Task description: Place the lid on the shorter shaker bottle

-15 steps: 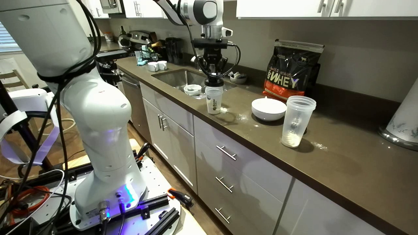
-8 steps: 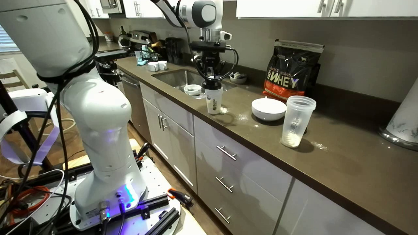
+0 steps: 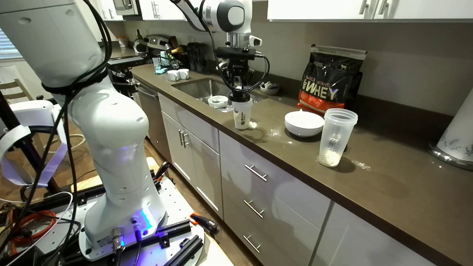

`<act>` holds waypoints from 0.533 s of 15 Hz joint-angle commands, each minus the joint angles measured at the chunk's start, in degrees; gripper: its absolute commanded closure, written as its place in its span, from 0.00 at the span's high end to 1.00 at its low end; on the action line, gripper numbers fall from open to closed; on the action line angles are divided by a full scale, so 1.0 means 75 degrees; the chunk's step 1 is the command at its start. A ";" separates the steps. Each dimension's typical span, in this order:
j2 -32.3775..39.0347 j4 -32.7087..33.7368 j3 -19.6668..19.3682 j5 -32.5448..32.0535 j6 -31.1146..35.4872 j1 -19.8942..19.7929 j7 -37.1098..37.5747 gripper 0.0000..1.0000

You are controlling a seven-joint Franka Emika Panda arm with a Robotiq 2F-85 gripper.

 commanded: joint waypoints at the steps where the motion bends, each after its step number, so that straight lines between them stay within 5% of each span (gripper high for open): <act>1: -0.0169 -0.0203 -0.0016 0.0201 0.0188 -0.0005 -0.0286 0.14; 8: -0.0128 -0.0262 0.0001 0.0125 0.0581 -0.0005 -0.0247 0.14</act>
